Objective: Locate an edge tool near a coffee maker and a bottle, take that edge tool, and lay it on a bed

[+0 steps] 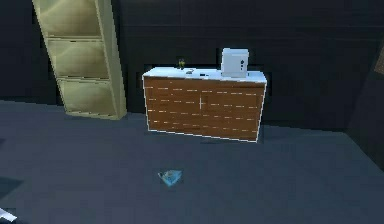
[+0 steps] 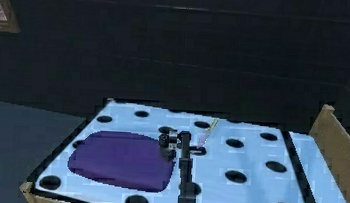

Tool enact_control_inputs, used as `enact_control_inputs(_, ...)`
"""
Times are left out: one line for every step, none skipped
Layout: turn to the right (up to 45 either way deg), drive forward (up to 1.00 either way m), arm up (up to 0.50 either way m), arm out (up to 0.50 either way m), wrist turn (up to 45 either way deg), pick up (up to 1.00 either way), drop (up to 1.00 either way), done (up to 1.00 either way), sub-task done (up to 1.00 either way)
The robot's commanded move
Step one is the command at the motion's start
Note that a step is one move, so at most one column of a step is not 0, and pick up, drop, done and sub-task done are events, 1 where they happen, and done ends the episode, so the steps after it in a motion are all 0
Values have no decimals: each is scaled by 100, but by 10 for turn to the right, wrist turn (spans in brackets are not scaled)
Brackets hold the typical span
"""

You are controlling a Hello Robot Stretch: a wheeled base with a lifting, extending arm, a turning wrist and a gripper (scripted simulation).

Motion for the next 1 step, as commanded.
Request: enact_control_inputs(0,0,0,0,0,0,100,0,0)
